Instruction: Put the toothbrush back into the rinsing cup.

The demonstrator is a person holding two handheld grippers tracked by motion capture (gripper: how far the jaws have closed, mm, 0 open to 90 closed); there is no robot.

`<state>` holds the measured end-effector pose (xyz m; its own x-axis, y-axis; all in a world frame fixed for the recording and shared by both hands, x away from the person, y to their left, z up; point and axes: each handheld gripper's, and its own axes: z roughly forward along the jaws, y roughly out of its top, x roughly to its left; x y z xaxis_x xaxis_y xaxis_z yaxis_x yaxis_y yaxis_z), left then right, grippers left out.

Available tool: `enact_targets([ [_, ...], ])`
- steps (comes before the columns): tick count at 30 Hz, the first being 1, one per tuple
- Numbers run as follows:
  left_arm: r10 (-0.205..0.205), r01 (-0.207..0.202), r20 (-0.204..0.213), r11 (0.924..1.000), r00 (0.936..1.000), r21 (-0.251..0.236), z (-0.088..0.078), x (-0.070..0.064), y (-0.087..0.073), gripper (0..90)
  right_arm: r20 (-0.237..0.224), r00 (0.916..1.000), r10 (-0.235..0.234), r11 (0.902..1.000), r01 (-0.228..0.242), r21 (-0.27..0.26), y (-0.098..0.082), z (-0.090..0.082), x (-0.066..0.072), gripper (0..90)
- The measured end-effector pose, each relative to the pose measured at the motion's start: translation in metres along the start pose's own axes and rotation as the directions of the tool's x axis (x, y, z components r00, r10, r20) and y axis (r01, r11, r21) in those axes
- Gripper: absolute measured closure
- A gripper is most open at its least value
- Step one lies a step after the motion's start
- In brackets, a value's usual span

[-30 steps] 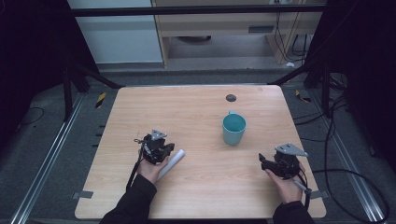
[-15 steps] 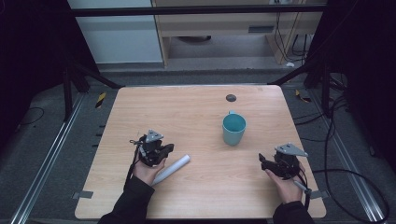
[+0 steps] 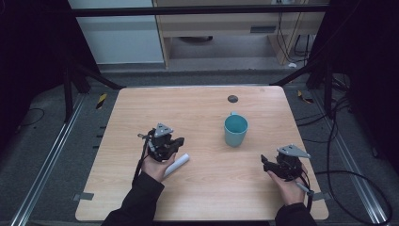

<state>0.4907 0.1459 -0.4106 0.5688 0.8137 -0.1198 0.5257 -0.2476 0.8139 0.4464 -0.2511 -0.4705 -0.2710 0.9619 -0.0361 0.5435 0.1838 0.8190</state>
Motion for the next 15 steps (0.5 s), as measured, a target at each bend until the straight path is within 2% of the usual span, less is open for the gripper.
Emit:
enact_targets([
  [3, -0.014, 0.015, -0.021, 0.9998, 0.9997, 0.011, 0.012, -0.001, -0.003, 90.0, 0.0, 1.0, -0.001, 1.0, 0.001, 0.001, 0.0, 0.0, 0.0, 28.4],
  [5, -0.032, 0.033, -0.037, 0.9985, 0.9988, 0.043, 0.024, 0.003, -0.012, 90.0, -0.001, 1.0, -0.001, 1.0, 0.001, 0.002, 0.0, 0.0, 0.0, 28.4],
  [11, -0.055, 0.06, -0.067, 0.9953, 0.9963, 0.076, 0.036, 0.015, -0.025, 90.0, -0.001, 1.0, -0.004, 1.0, 0.004, 0.004, 0.0, 0.0, 0.0, 28.4],
  [15, -0.043, 0.049, -0.083, 0.9961, 0.9956, 0.073, 0.038, 0.019, -0.028, 90.0, 0.0, 1.0, -0.003, 1.0, 0.003, 0.004, 0.0, 0.0, 0.0, 28.5],
])
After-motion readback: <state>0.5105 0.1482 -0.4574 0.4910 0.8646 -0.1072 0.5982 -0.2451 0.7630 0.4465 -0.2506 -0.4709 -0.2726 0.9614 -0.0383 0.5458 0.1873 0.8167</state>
